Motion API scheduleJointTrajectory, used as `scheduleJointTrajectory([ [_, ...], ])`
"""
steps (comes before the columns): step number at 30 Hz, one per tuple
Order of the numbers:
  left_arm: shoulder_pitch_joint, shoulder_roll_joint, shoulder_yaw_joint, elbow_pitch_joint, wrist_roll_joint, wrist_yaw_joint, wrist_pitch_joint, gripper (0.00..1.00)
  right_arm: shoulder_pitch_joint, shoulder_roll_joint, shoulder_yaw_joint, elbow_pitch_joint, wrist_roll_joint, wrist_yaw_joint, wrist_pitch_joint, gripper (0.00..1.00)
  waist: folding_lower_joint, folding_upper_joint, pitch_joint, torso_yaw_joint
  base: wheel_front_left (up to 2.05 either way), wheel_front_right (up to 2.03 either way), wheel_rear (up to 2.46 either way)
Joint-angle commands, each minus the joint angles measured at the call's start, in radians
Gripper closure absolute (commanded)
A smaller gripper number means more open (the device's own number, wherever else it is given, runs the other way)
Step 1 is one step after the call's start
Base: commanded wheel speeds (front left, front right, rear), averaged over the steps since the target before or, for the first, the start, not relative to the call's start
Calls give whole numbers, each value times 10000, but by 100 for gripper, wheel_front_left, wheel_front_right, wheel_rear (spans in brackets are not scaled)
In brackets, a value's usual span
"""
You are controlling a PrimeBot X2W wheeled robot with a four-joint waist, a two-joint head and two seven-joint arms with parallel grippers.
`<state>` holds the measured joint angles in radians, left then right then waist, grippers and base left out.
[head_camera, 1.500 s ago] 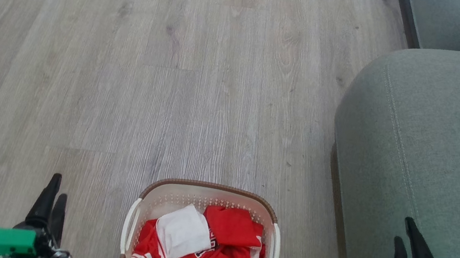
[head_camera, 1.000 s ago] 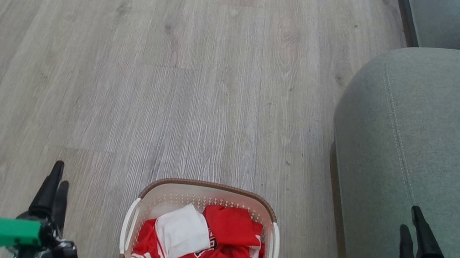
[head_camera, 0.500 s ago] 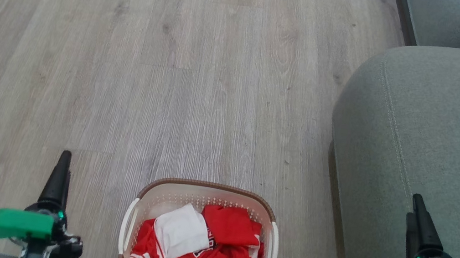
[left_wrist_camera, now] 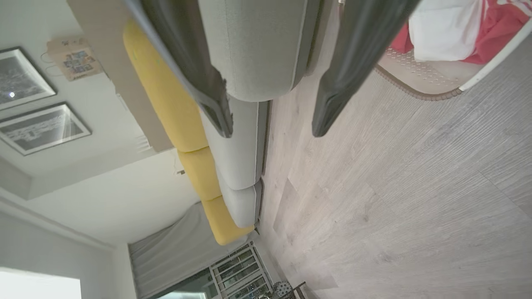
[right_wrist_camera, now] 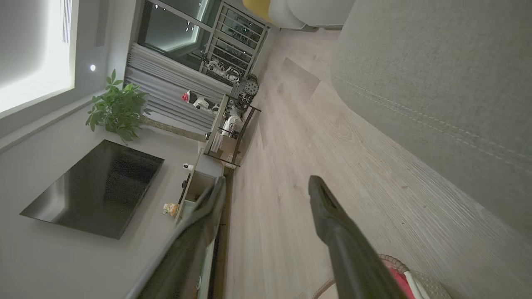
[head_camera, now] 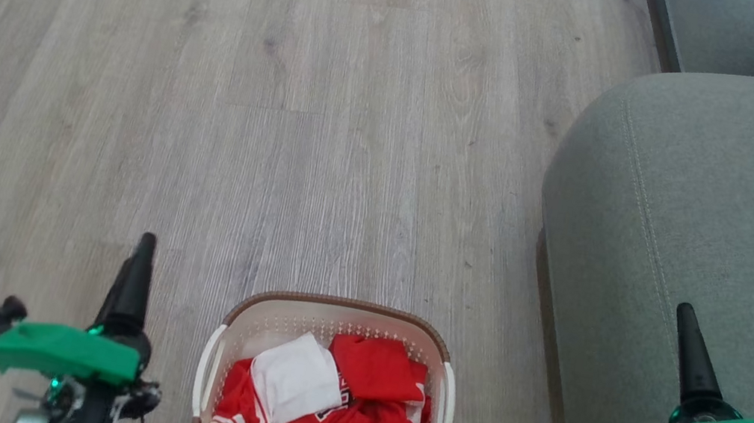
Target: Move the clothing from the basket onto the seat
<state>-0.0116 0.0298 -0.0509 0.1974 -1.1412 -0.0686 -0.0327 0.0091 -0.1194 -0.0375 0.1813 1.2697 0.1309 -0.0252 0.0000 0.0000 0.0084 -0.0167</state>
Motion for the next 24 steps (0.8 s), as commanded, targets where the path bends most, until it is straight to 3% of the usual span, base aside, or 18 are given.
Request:
scheduleJointTrajectory([
  [1,-524,115,20,-431,534,84,-105,0,-513,-265,101,-453,-357,-1,-144,0,0,0,2,-6,0,0,0],
  [24,-626,141,-827,-767,4275,836,-748,0,-557,-822,694,-758,-3853,-1,-797,0,0,0,34,-94,0,0,0],
])
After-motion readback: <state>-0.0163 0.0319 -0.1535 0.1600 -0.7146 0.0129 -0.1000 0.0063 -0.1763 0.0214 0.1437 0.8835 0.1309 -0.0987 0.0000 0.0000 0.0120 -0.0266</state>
